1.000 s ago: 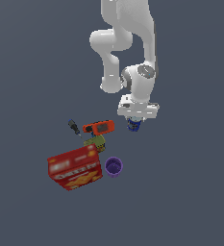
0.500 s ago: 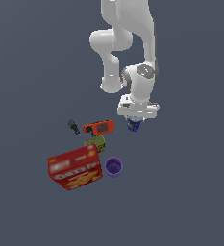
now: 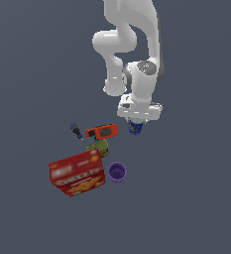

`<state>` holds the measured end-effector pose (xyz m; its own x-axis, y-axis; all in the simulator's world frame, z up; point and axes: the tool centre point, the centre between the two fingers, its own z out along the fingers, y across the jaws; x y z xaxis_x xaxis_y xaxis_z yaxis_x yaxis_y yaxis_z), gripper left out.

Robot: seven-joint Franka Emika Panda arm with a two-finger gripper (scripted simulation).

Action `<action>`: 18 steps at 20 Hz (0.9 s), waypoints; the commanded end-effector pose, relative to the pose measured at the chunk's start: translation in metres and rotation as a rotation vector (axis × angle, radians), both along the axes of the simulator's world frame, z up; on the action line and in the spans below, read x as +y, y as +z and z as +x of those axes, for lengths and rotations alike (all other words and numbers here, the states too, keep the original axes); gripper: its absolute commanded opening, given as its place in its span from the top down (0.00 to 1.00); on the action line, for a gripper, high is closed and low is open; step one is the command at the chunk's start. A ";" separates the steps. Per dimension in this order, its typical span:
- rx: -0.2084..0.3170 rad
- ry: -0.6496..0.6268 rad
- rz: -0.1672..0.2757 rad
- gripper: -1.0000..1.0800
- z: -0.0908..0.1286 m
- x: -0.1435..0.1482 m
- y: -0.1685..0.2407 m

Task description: Pick up a designated object from a clutter of objects.

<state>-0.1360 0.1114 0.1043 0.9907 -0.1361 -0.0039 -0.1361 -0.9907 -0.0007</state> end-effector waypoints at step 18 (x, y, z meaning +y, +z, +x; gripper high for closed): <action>-0.003 0.000 0.005 1.00 0.062 -0.098 0.151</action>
